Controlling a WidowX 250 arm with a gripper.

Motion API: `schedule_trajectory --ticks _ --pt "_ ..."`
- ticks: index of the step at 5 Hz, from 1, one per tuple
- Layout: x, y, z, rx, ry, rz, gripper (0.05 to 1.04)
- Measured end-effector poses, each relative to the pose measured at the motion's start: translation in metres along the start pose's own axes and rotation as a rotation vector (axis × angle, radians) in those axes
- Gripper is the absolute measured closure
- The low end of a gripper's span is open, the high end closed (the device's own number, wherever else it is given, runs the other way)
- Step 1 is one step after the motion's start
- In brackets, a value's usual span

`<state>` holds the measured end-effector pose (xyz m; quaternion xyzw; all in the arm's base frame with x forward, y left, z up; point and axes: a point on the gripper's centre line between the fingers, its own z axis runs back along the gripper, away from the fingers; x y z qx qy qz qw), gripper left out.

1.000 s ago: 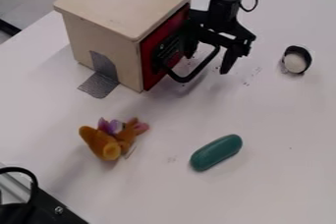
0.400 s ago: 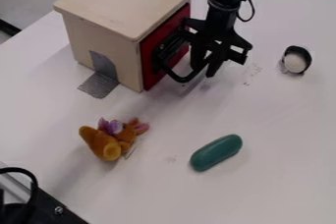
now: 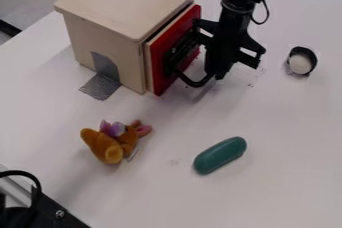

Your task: Opened the drawer

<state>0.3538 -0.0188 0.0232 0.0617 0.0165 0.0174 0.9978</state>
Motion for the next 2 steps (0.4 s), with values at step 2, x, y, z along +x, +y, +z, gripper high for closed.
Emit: schedule_trajectory --ticks 2 --pt "0.004 -0.023 -0.001 -0.031 0.008 -0.058 0.973"
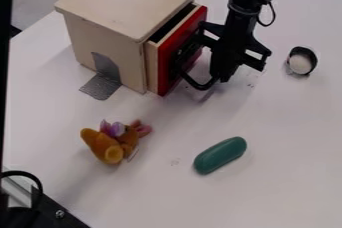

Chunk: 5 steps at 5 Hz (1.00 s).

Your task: Opened the drawer

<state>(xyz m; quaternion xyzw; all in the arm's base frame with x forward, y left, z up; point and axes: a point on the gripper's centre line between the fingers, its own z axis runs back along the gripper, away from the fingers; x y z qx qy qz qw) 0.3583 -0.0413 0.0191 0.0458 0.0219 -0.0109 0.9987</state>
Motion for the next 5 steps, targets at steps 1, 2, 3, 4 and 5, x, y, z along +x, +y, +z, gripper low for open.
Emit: schedule_trajectory --ticks 1,2,3,4,5 --pt "-0.002 -0.031 0.004 -0.010 -0.014 -0.066 0.973" --pt "-0.008 -0.075 0.009 -0.036 -0.048 -0.143 0.974" --pt "-0.005 -0.080 0.018 -0.044 -0.091 -0.159 0.973" --pt "-0.006 -0.082 0.021 -0.054 -0.101 -0.150 0.973" --pt "-0.005 -0.081 0.022 -0.057 -0.103 -0.138 0.974"
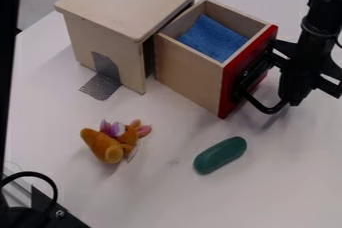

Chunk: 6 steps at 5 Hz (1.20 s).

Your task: Opened the drawer

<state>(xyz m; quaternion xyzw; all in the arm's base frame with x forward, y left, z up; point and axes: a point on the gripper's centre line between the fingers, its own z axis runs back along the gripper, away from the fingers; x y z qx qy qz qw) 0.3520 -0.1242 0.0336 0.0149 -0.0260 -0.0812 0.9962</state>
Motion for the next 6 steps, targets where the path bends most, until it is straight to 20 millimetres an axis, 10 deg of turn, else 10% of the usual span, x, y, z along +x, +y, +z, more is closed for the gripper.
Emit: schedule_trajectory --ticks 2,5,6 --pt "0.001 -0.001 0.001 -0.031 0.003 0.067 0.938" --pt "0.003 -0.003 0.040 -0.070 -0.087 0.205 0.139" --pt "-0.001 0.000 0.060 -0.071 -0.122 0.215 0.083"
